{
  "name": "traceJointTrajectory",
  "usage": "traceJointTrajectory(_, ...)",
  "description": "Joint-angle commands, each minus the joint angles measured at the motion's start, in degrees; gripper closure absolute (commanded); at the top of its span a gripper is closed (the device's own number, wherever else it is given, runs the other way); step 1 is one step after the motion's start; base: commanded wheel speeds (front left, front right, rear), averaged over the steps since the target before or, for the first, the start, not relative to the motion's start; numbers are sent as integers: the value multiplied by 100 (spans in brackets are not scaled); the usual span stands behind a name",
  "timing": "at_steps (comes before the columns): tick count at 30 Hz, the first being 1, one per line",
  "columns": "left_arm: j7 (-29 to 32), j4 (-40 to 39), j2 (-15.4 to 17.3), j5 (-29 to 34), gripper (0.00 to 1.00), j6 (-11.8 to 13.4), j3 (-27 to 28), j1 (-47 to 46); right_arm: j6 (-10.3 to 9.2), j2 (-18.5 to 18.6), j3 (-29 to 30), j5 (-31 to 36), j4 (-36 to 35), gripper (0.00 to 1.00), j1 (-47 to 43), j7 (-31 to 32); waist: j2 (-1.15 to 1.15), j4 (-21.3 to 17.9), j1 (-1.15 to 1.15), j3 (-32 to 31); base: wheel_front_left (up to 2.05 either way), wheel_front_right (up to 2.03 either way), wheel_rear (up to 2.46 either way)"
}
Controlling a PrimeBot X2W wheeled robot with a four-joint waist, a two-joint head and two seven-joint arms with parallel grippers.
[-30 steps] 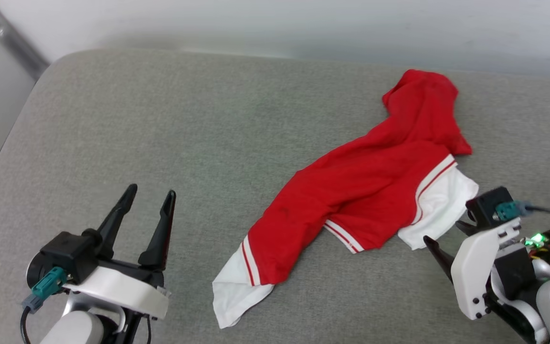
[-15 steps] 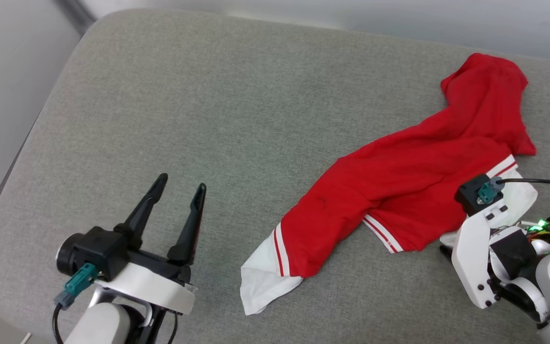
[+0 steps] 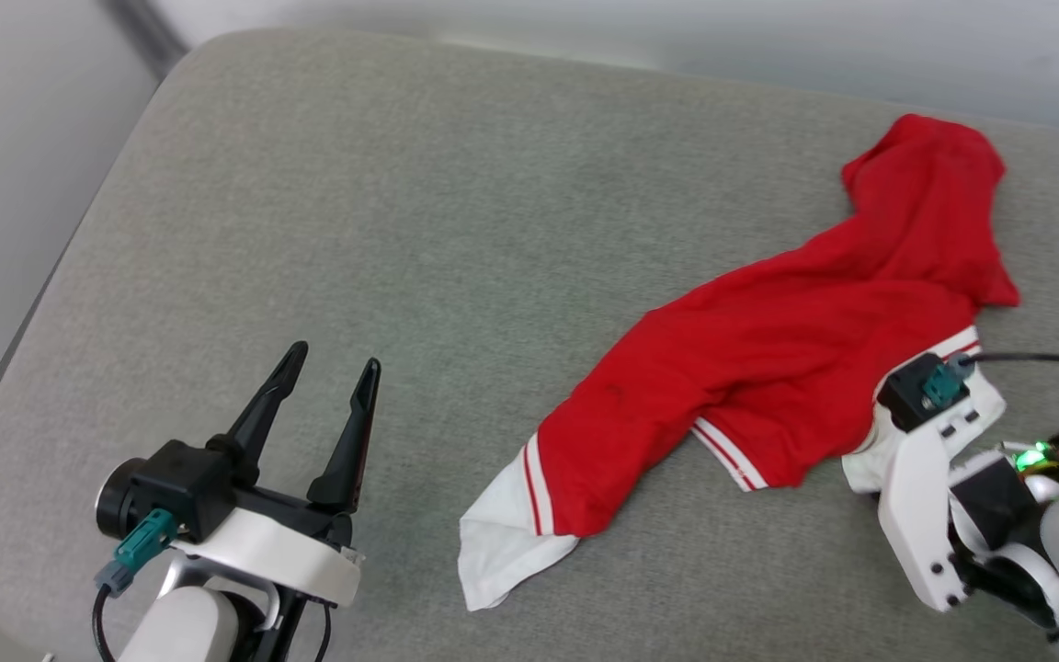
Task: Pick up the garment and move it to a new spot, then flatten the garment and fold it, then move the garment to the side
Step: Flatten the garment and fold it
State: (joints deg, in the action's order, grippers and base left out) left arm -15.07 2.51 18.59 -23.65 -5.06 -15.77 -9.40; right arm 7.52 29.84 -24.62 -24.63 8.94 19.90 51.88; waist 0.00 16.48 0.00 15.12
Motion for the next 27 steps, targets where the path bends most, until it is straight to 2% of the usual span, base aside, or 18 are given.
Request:
traceJointTrajectory(1,-14,7,-9,33,0,-28,57,71,-7,229,-85,-61,219,100,-493,153,0,-169,0,-122,0,0,0)
traceJointTrajectory(11,-14,22,-7,98,0,-86,289,247,-8,1221,749,-60,-322,100,-1189,185,0,-921,0,-455,0,0,0)
traceJointTrajectory(17,-14,20,-24,137,0,-95,364,310,-6,1512,1404,22,-280,100,-1598,179,0,-1174,0,-485,0,0,0)
traceJointTrajectory(20,-14,33,-51,154,0,-118,349,298,-6,1521,1658,119,-201,100,-1806,62,0,-1258,0,-460,0,0,0)
traceJointTrajectory(26,-14,101,-69,176,0,-145,323,298,-5,1124,1875,206,-48,100,-2012,-249,0,-1352,0,-460,0,0,0)
traceJointTrajectory(27,-14,117,-64,172,0,-151,320,311,-5,1056,1879,236,-31,80,-2017,-300,0,-1370,0,-470,0,0,0)
